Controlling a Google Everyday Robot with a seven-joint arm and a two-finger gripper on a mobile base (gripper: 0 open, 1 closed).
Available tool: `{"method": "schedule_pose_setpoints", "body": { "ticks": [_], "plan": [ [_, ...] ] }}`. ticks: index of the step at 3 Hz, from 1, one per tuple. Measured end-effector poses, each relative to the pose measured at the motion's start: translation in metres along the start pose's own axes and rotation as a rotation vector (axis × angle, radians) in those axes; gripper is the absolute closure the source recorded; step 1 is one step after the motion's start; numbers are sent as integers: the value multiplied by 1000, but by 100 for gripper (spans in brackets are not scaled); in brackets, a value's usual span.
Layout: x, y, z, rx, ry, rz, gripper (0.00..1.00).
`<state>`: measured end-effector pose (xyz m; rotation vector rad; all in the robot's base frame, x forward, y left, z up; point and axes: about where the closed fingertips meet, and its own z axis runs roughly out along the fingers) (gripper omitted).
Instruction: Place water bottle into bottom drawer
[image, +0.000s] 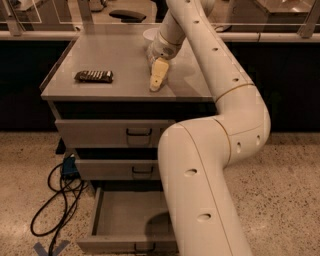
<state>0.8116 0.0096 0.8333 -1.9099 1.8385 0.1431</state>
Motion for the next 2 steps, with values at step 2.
{"method": "schedule_pose_setpoints", "body": {
  "ticks": [2],
  "plan": [
    [1,-10,-9,45,-52,58,0]
  ]
}}
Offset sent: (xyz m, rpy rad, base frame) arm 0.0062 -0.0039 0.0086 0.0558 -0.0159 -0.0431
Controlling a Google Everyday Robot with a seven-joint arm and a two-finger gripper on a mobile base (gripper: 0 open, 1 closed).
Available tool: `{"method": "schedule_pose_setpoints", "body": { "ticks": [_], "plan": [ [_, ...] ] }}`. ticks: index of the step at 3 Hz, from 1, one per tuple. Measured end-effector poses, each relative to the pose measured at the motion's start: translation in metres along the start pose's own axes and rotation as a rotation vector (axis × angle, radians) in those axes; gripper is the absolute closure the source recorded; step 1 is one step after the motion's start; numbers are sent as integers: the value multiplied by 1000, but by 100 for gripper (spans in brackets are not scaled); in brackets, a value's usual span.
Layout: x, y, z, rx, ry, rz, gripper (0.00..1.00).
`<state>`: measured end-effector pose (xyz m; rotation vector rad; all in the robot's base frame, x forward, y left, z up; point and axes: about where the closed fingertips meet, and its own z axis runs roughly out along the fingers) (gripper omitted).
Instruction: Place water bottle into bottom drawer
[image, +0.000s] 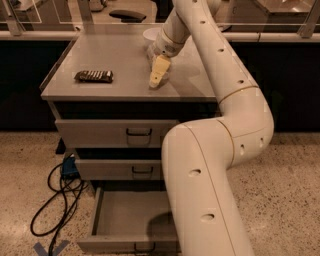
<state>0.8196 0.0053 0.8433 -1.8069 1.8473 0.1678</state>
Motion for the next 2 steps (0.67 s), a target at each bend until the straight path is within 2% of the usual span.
{"method": "schedule_pose_setpoints", "body": {
  "ticks": [1,2],
  "plan": [
    [0,-14,2,57,112,3,0],
    [9,-44,-3,184,131,125,0]
  ]
}}
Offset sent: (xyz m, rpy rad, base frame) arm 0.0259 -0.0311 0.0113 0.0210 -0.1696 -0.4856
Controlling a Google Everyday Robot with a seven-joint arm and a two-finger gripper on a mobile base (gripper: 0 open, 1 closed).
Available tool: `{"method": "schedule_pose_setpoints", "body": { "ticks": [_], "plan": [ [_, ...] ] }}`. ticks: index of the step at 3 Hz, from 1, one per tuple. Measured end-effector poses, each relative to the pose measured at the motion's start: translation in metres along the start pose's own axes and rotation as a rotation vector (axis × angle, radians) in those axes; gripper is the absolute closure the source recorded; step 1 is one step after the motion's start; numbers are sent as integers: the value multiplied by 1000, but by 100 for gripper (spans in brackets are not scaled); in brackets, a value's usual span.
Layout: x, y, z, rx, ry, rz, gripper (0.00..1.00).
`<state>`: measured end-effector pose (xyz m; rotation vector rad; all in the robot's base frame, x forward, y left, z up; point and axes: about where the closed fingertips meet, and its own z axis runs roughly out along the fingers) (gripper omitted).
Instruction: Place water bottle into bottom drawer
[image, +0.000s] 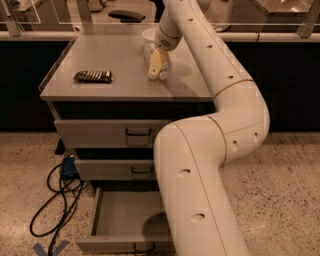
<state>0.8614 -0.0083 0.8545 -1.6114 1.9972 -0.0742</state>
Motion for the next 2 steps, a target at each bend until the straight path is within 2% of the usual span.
{"method": "schedule_pose_setpoints", "body": {
  "ticks": [2],
  "plan": [
    [-7,4,15,-9,2,51,0]
  ]
}}
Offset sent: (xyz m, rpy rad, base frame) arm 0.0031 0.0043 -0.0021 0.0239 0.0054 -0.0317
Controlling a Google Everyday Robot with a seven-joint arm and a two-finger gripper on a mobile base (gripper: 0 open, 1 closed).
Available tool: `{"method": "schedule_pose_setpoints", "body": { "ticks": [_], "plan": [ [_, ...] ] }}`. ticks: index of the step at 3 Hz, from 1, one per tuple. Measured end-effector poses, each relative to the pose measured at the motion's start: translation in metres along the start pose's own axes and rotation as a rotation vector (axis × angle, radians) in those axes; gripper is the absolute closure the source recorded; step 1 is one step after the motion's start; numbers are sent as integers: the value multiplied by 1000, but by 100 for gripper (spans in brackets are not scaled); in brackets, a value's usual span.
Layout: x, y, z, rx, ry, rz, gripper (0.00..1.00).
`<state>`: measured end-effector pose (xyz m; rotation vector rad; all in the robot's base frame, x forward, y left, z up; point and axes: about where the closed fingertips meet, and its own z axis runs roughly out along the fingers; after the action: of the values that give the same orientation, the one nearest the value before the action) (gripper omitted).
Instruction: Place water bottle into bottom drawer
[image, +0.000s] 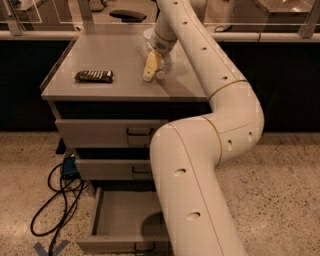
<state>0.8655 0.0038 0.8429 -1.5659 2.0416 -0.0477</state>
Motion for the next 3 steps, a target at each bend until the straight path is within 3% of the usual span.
{"method": "schedule_pose_setpoints", "body": {
  "ticks": [1,3],
  "plan": [
    [0,0,0,0,0,0,0],
    [0,0,0,0,0,0,42]
  ]
}}
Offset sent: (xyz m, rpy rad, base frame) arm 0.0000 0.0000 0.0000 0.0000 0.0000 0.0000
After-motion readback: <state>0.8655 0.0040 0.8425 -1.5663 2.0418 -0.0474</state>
